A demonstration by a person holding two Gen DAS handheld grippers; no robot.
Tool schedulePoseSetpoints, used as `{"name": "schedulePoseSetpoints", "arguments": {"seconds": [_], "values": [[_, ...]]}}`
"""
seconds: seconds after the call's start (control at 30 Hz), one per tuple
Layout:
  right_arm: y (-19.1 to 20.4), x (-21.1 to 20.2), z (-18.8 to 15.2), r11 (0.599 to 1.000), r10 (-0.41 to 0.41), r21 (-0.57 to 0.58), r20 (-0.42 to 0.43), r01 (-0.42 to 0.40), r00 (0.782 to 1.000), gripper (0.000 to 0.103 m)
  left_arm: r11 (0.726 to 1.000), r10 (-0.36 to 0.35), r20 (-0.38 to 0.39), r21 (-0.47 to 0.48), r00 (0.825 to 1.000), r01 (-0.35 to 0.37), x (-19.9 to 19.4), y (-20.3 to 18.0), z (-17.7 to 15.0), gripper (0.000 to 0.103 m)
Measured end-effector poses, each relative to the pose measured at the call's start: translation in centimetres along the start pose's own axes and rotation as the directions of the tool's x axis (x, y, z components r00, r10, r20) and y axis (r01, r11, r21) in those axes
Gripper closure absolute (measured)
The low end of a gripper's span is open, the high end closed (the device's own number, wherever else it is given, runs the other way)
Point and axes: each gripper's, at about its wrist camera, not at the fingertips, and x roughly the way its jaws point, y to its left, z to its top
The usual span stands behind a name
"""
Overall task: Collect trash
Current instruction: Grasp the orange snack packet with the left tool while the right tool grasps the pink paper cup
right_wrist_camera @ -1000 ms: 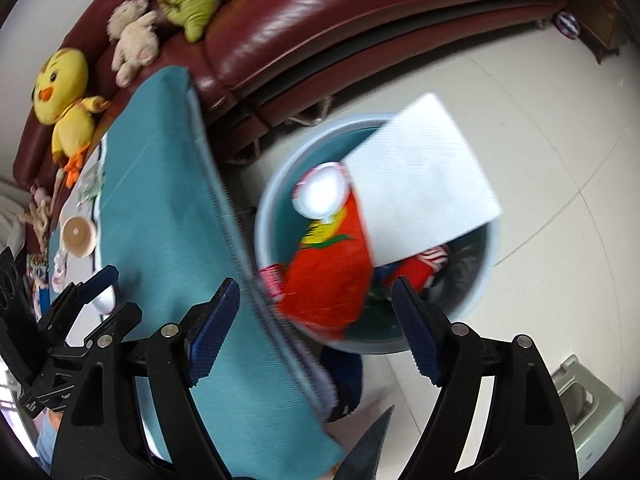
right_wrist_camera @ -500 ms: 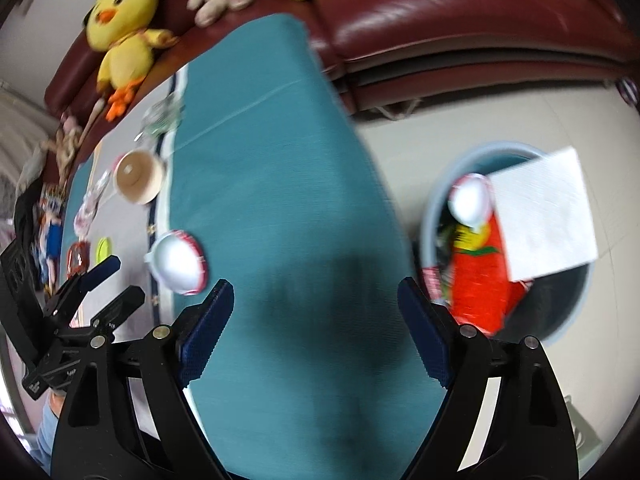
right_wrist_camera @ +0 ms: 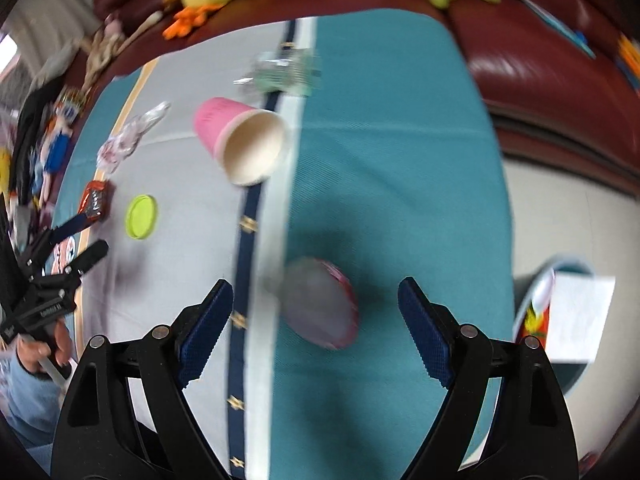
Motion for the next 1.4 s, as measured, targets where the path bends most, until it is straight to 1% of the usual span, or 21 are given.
{"name": "schedulePoseSetpoints", "arguments": {"seconds": [0.07,0.17,0.23,0.33,0.47,0.57,0.73,0.8,0.83,0.87,0.9,0.93,0.97,1.07,1.1,1.13,1.17,1.23,1.4], "values": [[1.6,0.4,1.3,0.999,-0.012,-0.039,-0.003,0.012,1.000,0.022,0.999,0.029,0.012,-0.013,0.999,-0.029,-0.8,2.7,-0.2,0.012],[4.0,0.9,3.3,0.996,-0.025,-0.091,-0.008,0.024,1.000,0.022,0.998,0.054,0.018,-0.038,0.998,-0.053,-1.3,5.8,-0.3,0.012],[5.5,1.4,4.6,0.991,-0.034,-0.130,-0.015,0.032,0.999,0.022,0.997,0.060,0.006,-0.056,0.998,-0.060,-1.2,7.8,-0.6,0.012],[7.6,2.2,6.4,0.979,-0.062,-0.193,-0.021,0.057,0.998,0.022,0.995,0.062,-0.016,-0.076,0.998,-0.063,-0.4,9.6,-1.0,0.012],[9.0,3.8,8.8,0.969,-0.090,-0.235,-0.039,0.078,0.995,0.022,0.994,0.047,-0.037,-0.094,0.998,-0.050,0.9,11.1,-1.4,0.012],[9.9,5.1,10.2,0.958,-0.116,-0.271,-0.053,0.097,0.992,0.022,0.996,0.033,-0.048,-0.085,0.998,-0.037,2.1,11.2,-1.3,0.012],[10.7,7.4,11.7,0.939,-0.147,-0.325,-0.086,0.112,0.985,0.022,0.997,0.007,-0.036,-0.080,0.999,-0.010,3.3,11.1,-1.1,0.012],[10.7,8.3,12.0,0.934,-0.159,-0.338,-0.098,0.117,0.982,0.022,0.997,0.000,-0.034,-0.080,0.999,-0.003,3.8,11.0,-1.0,0.017],[10.7,8.7,12.1,0.933,-0.160,-0.341,-0.101,0.117,0.982,0.022,0.997,-0.004,-0.036,-0.077,0.999,0.002,4.1,10.8,-0.9,0.025],[10.7,9.1,12.3,0.932,-0.162,-0.344,-0.107,0.116,0.981,0.022,0.997,-0.010,-0.040,-0.074,0.999,0.007,4.3,10.6,-0.9,0.029],[10.7,9.4,12.3,0.931,-0.165,-0.345,-0.111,0.117,0.980,0.022,0.998,-0.001,-0.028,-0.068,1.000,-0.001,4.4,10.4,-0.9,0.029],[10.6,9.9,12.4,0.931,-0.168,-0.346,-0.117,0.118,0.979,0.022,0.998,0.000,-0.019,-0.062,1.000,-0.001,4.3,10.0,-0.8,0.035],[10.5,10.1,12.4,0.932,-0.167,-0.344,-0.119,0.117,0.979,0.022,0.998,-0.005,-0.020,-0.057,1.000,0.004,4.4,9.7,-0.7,0.038],[10.2,10.8,11.8,0.938,-0.143,-0.335,-0.135,0.090,0.980,0.022,0.999,0.004,-0.010,-0.042,1.000,-0.005,4.6,8.9,-0.5,0.042],[10.3,11.0,11.5,0.936,-0.137,-0.341,-0.138,0.083,0.981,0.024,0.999,0.010,-0.006,-0.036,1.000,-0.010,4.6,8.6,-0.5,0.043],[10.3,11.0,11.2,0.934,-0.137,-0.347,-0.140,0.081,0.981,0.029,0.999,0.014,-0.003,-0.031,1.000,-0.014,4.6,8.2,-0.4,0.056],[10.3,11.1,10.7,0.935,-0.128,-0.348,-0.154,0.068,0.980,0.042,0.999,0.018,-0.002,-0.030,1.000,-0.019,4.5,7.9,-0.2,0.068],[10.3,10.7,10.1,0.940,-0.118,-0.336,-0.146,0.064,0.982,0.043,0.999,0.012,0.001,-0.040,1.000,-0.012,4.2,7.6,0.2,0.068],[10.4,8.9,8.6,0.949,-0.080,-0.314,-0.125,0.037,0.989,0.045,0.999,0.030,0.018,-0.021,0.999,-0.029,3.2,6.1,0.6,0.068]]}}
